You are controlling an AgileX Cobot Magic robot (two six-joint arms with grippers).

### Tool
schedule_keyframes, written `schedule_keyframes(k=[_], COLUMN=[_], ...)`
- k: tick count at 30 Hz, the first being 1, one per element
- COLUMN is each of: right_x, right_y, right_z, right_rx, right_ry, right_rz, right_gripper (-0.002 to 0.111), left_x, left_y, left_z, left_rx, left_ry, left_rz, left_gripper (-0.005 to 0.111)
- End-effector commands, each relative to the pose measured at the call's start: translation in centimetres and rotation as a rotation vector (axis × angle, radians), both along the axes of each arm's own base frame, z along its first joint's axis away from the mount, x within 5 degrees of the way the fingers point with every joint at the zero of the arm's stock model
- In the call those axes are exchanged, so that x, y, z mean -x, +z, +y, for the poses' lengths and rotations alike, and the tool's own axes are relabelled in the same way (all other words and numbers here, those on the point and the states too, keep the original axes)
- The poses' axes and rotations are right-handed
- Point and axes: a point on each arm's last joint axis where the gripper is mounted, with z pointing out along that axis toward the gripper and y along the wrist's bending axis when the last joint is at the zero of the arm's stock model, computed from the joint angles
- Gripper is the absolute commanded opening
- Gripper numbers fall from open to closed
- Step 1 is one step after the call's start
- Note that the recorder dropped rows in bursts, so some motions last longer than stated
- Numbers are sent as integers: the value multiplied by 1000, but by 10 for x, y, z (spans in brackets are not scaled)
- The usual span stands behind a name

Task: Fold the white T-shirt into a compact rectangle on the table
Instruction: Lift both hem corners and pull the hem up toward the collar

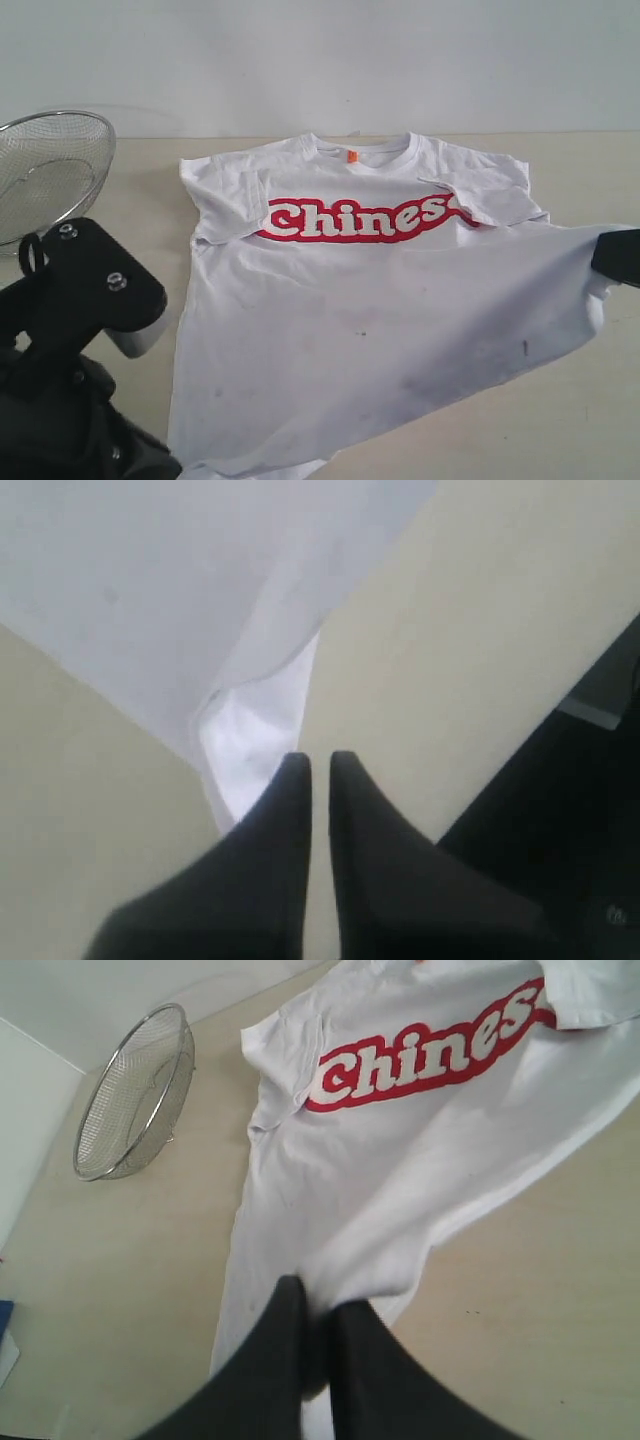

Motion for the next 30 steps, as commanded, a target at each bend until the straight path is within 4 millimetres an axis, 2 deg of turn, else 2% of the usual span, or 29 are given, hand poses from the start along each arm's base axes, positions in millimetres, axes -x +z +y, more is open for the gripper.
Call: schedule_keyframes(k=[1,3,7,8,15,23,26,30], right_x=[0,-1,-2,-2,-2,-3,-3,-4], right_y=[0,0,1,1,2,2,2,2], right_z=[-1,-1,-2,-2,-3,-4,-4,-4], right_rx=[5,11,20,22,27,35,36,36], right_ry=[-12,-15,-23,-23,-33,-38,-37,-42], right_rz=[-14,-20,-33,-35,-45,-55,-56,-53], right_gripper=[0,0,0,0,0,0,0,0], left_x=[-6,-9,-14,-15,-24,-35,-30,-20], left_y=[0,-5,-21,-27,-52,-52,-54,-58], left_z=[-9,-12,-18,-20,-25,-22,-22,-23], left_rx=[52,20,-99,-134,-307,-355,-335,-311], left_ry=[-53,-63,-144,-170,-220,-215,-176,-243], left_rz=[-92,-95,-105,-102,-99,-178,-103,4], left_gripper=[11,25,68,73,69,69,69,69])
